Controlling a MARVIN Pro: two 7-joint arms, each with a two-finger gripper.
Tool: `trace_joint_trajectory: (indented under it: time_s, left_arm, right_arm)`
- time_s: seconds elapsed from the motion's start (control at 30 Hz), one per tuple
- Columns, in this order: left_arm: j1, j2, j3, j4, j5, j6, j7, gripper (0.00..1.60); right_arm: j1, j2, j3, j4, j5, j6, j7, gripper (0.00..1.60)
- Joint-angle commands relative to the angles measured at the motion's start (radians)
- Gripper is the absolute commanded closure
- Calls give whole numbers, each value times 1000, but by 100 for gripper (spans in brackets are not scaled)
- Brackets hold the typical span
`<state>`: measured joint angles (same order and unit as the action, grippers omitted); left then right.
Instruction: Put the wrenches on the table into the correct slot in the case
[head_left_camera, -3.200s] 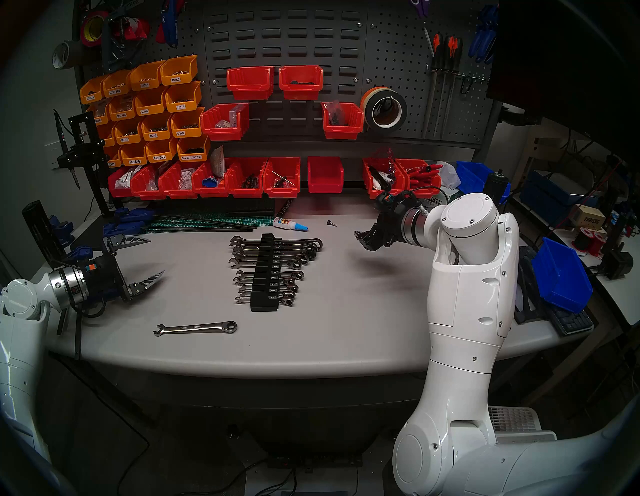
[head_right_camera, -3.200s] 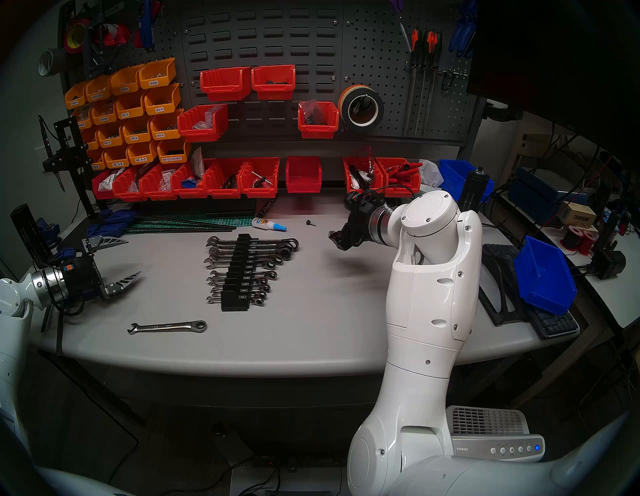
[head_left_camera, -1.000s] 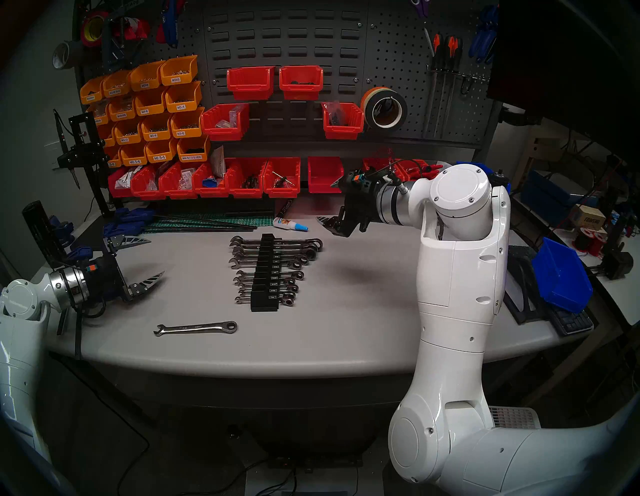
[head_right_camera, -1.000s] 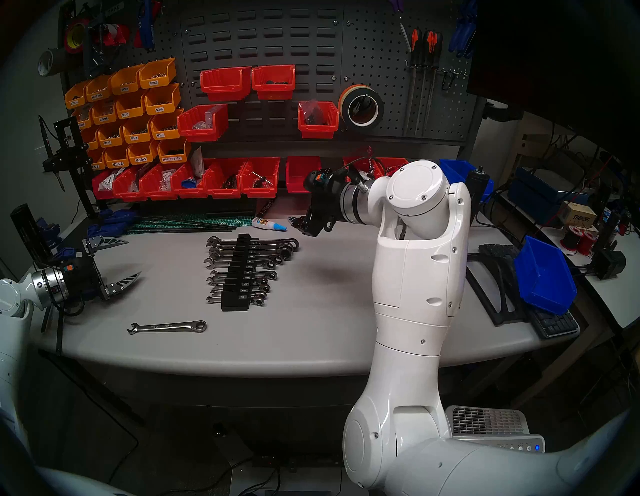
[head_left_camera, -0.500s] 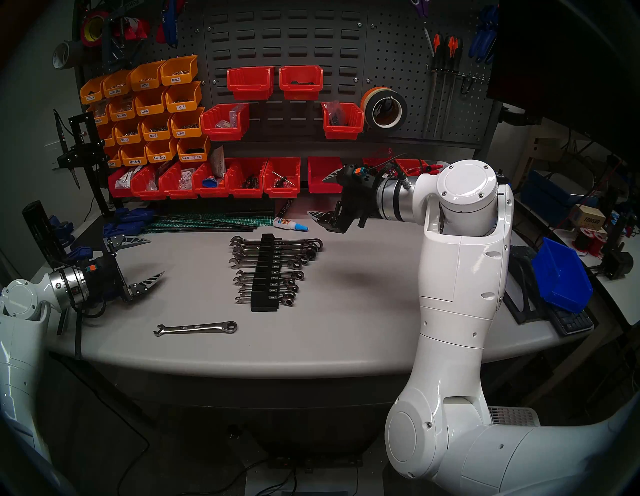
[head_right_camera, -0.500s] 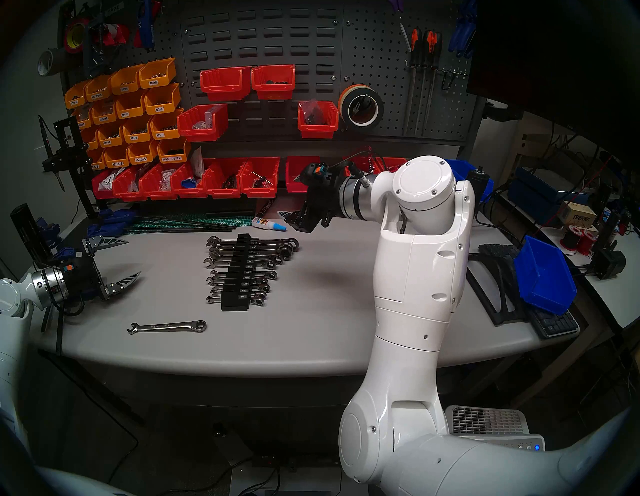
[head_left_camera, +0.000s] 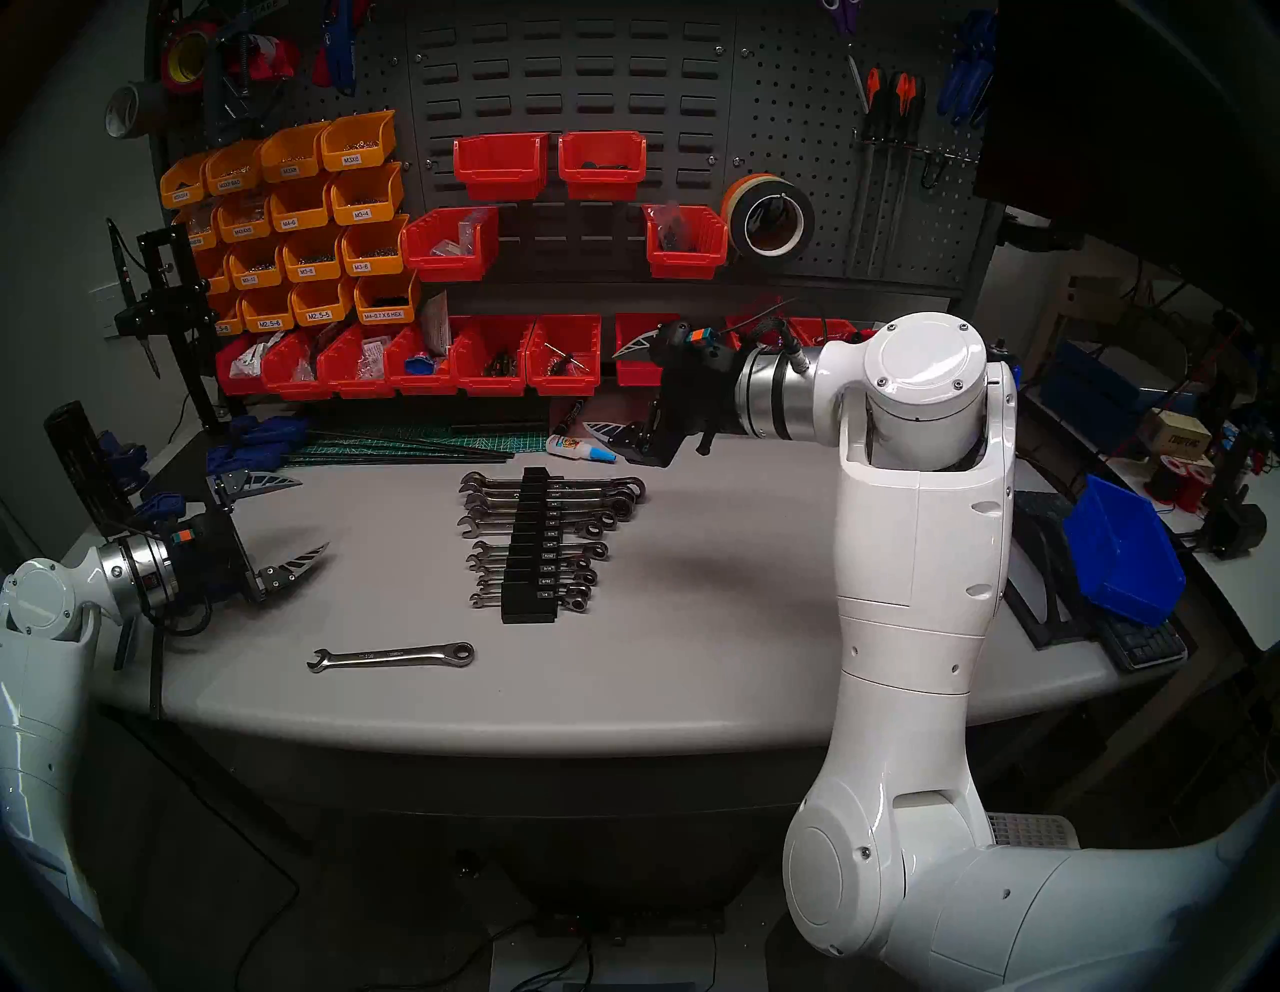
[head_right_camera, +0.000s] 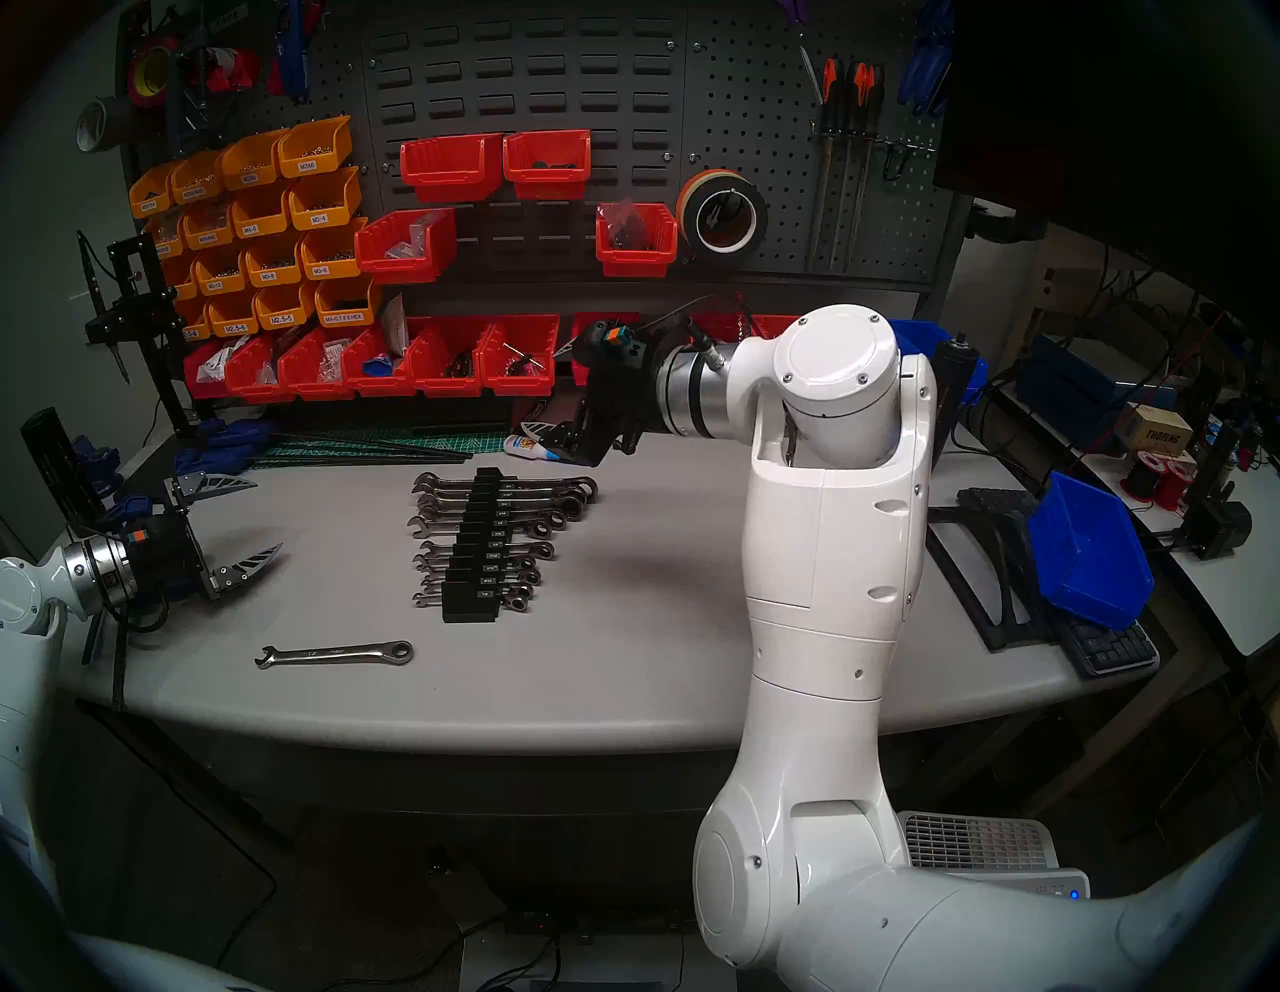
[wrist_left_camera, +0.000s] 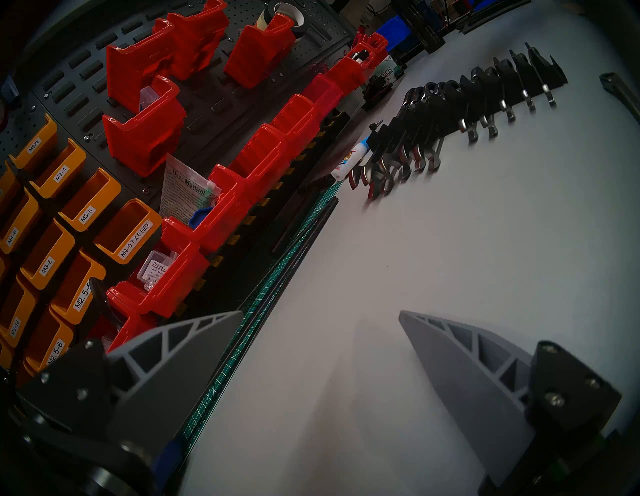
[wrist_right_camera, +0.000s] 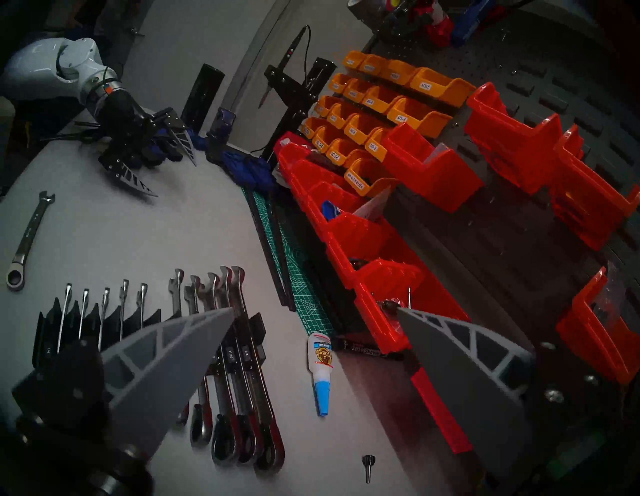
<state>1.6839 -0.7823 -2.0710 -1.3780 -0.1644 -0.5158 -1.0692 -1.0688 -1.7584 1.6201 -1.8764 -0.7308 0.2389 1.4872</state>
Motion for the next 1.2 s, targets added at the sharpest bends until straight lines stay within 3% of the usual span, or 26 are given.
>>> trace_joint_trajectory:
  time_s: [0.0,0.6,1.17]
  left_arm:
    - [-17,11,-16,-12,-11,1,4,0]
    - [-17,11,-16,-12,-11,1,4,0]
    - [-17,11,-16,-12,-11,1,4,0]
  right_arm:
    - [16,56,-30,-17,106,32,-4,0]
    - [12,249,-119,-30,401,85,-4,0]
    - [7,378,-174,-33,509,114,-4,0]
